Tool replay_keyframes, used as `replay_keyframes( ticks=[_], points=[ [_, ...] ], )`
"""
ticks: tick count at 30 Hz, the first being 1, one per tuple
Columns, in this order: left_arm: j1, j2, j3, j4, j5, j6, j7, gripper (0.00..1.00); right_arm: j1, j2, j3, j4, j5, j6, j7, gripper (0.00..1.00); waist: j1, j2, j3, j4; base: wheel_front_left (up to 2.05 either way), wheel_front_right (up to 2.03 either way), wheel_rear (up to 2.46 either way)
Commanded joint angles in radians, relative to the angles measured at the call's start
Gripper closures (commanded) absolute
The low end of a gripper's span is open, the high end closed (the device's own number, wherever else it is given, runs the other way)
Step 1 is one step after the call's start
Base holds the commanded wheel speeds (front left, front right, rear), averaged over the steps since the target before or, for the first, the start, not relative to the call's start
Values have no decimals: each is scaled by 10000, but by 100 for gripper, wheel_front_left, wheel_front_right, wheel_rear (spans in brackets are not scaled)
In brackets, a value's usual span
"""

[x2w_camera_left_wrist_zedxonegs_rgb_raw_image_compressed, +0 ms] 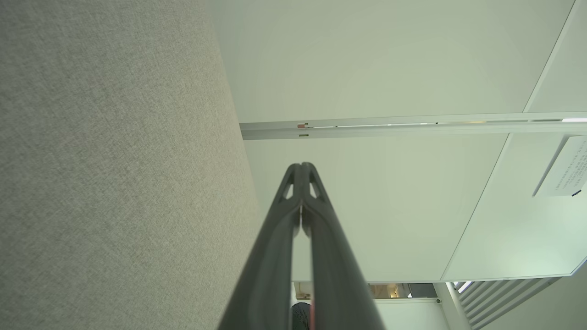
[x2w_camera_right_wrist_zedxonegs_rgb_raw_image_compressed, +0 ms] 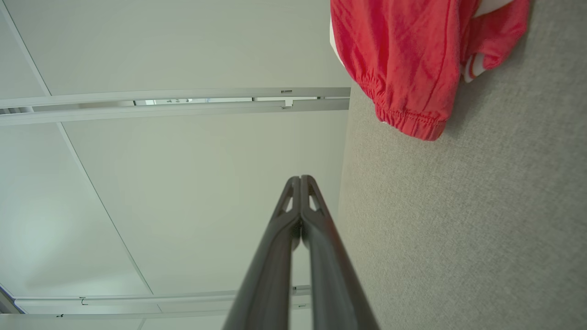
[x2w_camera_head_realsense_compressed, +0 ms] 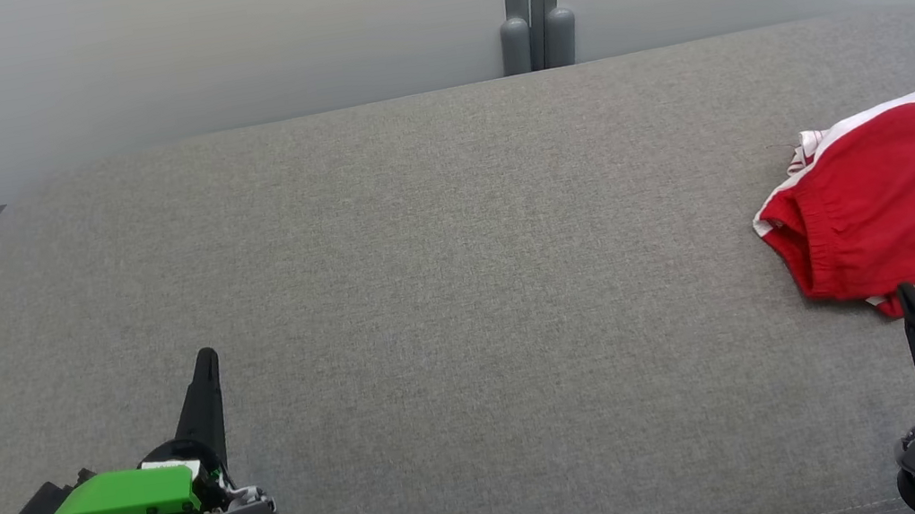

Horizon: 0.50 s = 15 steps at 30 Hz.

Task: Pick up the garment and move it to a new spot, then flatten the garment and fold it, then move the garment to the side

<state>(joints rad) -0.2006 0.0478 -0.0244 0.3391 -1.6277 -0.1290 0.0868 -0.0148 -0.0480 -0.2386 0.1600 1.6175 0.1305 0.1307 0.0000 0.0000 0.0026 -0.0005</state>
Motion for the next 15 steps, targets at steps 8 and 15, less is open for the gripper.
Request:
replay_keyframes(
  ticks=[8, 15],
  points=[
    [-142, 14, 27, -15, -64, -60, 27, 100, -71, -42, -17, -45, 48, 4, 24, 100, 0, 0, 0, 0, 0, 0, 0],
    [-142, 14, 26, -15, -65, -60, 27, 100, -71, -42, -16, -45, 48, 4, 24, 100, 0, 0, 0, 0, 0, 0, 0]
  ],
)
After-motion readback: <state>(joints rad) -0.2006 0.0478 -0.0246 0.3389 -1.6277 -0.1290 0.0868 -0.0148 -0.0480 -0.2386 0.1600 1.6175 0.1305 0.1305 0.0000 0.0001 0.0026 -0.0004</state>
